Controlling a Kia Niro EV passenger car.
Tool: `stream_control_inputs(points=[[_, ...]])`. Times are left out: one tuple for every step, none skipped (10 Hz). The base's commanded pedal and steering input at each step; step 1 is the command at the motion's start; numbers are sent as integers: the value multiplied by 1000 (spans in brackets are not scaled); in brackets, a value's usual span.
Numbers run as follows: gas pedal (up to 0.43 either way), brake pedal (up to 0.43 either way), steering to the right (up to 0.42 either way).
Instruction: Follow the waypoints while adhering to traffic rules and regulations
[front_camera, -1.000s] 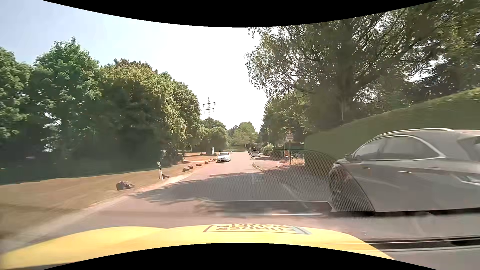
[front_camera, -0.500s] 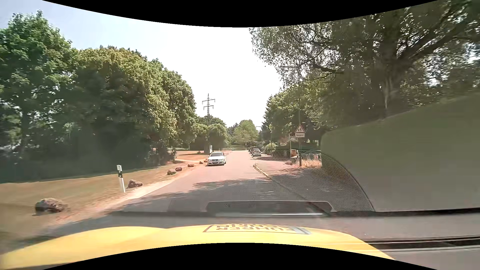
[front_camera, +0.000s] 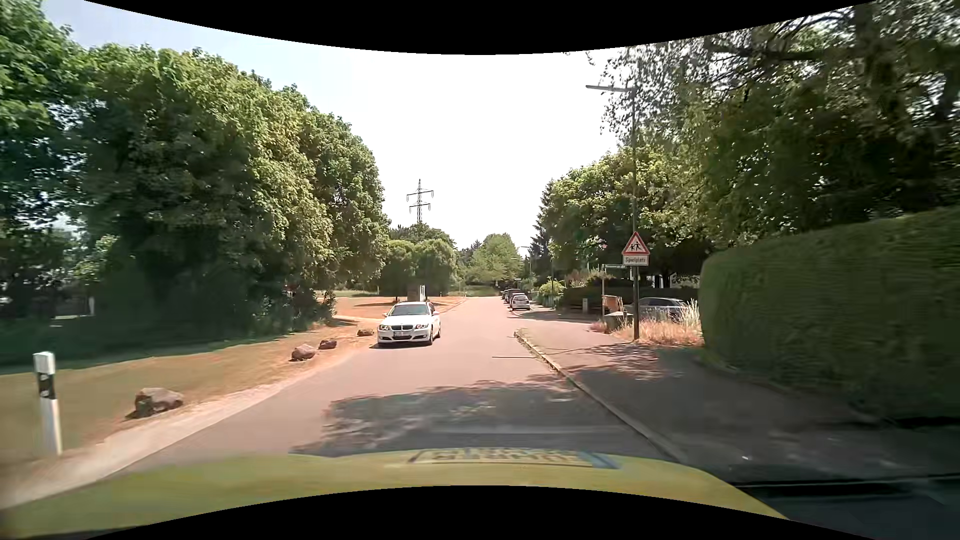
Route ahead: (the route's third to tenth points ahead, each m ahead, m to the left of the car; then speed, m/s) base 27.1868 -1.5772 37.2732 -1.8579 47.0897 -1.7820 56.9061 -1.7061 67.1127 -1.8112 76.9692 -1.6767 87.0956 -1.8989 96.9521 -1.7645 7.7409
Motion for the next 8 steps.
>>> stream_control_inputs(points=[[0,0,-15],[0,0,-15],[0,0,-17],[0,0,-23],[0,0,-31],[0,0,-33],[0,0,-32],[0,0,-33]])
